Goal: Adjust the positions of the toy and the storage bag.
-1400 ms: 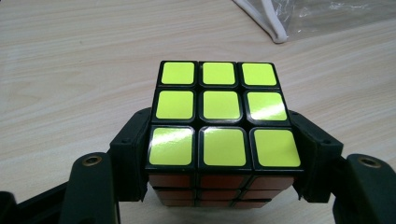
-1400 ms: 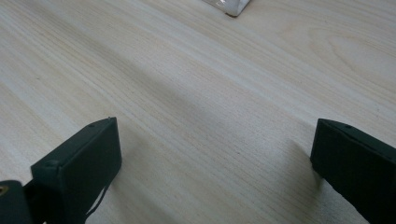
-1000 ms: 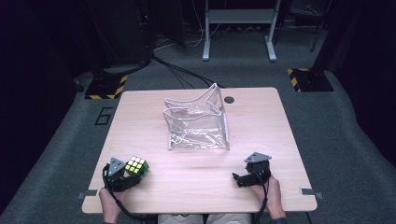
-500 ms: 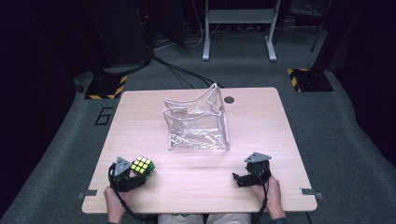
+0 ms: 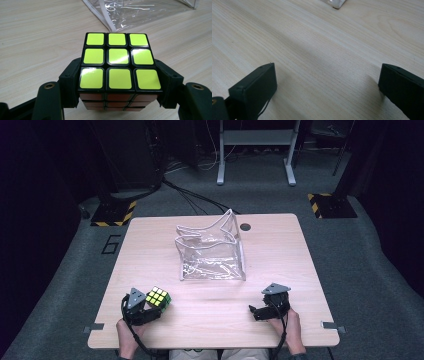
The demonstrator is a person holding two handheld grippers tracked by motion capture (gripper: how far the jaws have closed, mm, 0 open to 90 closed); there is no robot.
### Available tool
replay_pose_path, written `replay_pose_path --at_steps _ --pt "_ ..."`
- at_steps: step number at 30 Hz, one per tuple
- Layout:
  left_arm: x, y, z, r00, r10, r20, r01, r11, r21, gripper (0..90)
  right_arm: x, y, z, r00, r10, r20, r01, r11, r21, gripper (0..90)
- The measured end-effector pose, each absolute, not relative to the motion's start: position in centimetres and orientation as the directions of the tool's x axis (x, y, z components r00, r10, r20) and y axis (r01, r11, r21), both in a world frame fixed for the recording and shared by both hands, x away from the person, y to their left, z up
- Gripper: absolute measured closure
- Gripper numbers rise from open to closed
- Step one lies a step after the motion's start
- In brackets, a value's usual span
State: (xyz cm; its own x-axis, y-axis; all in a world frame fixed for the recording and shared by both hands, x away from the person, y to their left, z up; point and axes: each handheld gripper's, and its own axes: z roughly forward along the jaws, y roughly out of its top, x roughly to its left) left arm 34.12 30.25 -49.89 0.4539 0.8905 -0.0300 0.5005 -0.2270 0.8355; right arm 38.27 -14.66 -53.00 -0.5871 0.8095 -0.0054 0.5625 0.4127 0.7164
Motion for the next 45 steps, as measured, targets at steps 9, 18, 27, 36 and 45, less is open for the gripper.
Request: replay_pose_path --at_steps 9,18,27,36,45 --pt "34.1 29.3 -49.8 0.479 0.877 -0.029 0.491 -0.241 0.837 33.9 38.3 -14.7 -53.0 -0.587 0.809 -0.005 0.562 0.413 0.717 1.3" --pt "34.2 28.2 -49.7 0.508 0.861 -0.027 0.482 -0.259 0.837 33.9 38.3 -14.7 -53.0 -0.588 0.809 -0.006 0.562 0.413 0.716 1.3" --pt "34.3 27.4 -49.7 0.529 0.848 -0.03 0.477 -0.268 0.837 33.9 38.3 -14.7 -53.0 -0.587 0.809 -0.005 0.562 0.413 0.716 1.3" --pt "34.4 26.2 -49.6 0.56 0.828 -0.021 0.463 -0.292 0.837 33.9 38.3 -14.7 -53.0 -0.587 0.809 -0.006 0.562 0.413 0.717 1.3" --pt "34.6 25.1 -49.5 0.593 0.805 -0.019 0.453 -0.314 0.834 33.9 38.3 -14.7 -53.0 -0.588 0.809 -0.006 0.562 0.413 0.716 1.3"
